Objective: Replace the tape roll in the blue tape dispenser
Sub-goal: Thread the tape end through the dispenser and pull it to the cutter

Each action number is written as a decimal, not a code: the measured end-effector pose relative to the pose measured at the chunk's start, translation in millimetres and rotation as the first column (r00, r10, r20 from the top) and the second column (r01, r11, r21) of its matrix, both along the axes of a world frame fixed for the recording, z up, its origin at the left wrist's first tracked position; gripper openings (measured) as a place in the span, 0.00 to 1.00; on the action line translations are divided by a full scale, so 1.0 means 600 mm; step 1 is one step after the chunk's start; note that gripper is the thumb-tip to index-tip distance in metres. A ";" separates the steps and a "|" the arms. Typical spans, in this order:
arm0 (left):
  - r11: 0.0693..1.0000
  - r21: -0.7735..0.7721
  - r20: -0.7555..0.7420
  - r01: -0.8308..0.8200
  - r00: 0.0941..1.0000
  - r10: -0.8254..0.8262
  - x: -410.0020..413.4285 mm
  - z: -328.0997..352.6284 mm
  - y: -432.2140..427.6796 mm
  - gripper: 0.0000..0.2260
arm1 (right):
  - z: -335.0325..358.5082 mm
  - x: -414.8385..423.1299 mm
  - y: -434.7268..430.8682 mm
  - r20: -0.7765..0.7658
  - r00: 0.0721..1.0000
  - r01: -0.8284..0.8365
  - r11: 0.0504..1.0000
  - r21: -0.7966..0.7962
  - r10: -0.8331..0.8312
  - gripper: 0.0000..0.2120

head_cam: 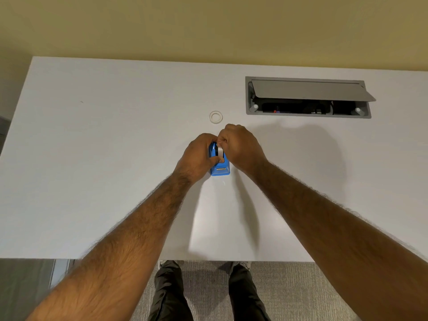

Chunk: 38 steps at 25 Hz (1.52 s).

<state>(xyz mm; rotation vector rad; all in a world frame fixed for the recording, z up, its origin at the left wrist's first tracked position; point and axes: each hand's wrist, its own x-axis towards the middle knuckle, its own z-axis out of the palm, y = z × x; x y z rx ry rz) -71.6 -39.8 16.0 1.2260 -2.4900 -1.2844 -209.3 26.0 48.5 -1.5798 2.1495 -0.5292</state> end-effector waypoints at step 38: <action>0.999 -0.040 -0.029 0.033 0.999 -0.034 0.003 -0.009 -0.004 0.21 | 0.010 -0.024 -0.007 0.034 0.996 -0.080 0.992 0.101 0.077 0.10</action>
